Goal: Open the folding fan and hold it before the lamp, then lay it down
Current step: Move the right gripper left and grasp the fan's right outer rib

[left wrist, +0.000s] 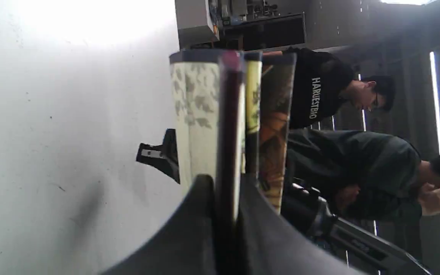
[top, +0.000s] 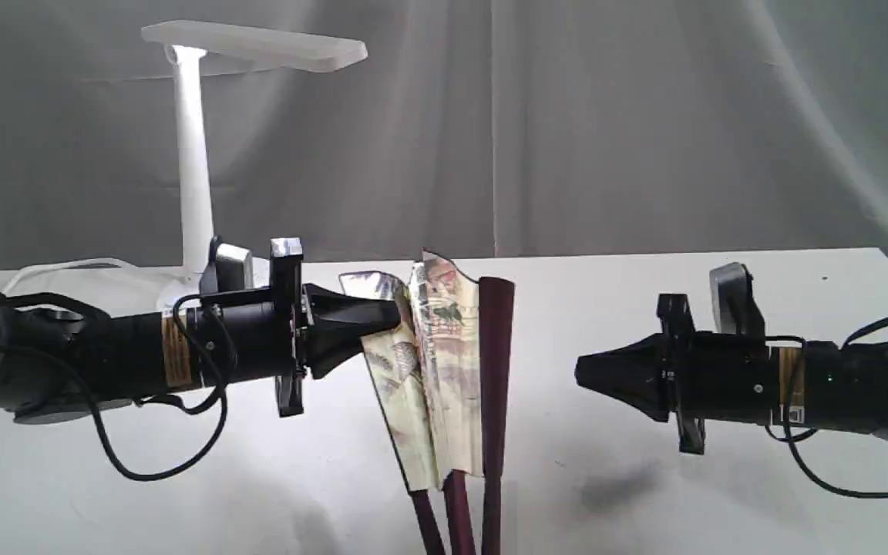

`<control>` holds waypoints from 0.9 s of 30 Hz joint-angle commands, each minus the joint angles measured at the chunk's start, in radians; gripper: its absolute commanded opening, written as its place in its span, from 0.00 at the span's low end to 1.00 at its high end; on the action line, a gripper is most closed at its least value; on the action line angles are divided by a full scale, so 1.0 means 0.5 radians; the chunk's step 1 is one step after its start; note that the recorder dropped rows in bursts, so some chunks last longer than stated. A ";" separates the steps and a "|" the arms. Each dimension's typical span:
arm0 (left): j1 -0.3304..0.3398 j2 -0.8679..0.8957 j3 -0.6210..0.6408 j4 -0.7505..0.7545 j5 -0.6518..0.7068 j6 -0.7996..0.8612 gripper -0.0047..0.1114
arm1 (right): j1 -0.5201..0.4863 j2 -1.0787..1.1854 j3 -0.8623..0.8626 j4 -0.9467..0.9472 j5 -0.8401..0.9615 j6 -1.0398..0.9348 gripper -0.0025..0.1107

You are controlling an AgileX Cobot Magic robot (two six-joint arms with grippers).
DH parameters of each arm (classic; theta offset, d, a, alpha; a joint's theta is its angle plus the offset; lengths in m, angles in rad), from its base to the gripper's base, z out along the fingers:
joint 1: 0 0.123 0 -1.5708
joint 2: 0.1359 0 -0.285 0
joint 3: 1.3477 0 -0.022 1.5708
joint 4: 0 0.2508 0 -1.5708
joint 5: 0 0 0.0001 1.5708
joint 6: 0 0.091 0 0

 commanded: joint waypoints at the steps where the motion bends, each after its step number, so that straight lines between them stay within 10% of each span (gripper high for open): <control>1: 0.005 -0.032 0.000 -0.062 -0.038 -0.020 0.04 | -0.006 0.074 -0.131 -0.200 -0.015 0.276 0.03; 13: 0.005 -0.023 0.000 -0.292 0.112 -0.058 0.04 | 0.030 0.038 -0.145 -0.068 -0.015 0.276 0.52; 27: 0.005 0.189 -0.084 -0.317 -0.038 -0.052 0.04 | 0.133 -0.138 -0.145 0.033 -0.015 0.276 0.52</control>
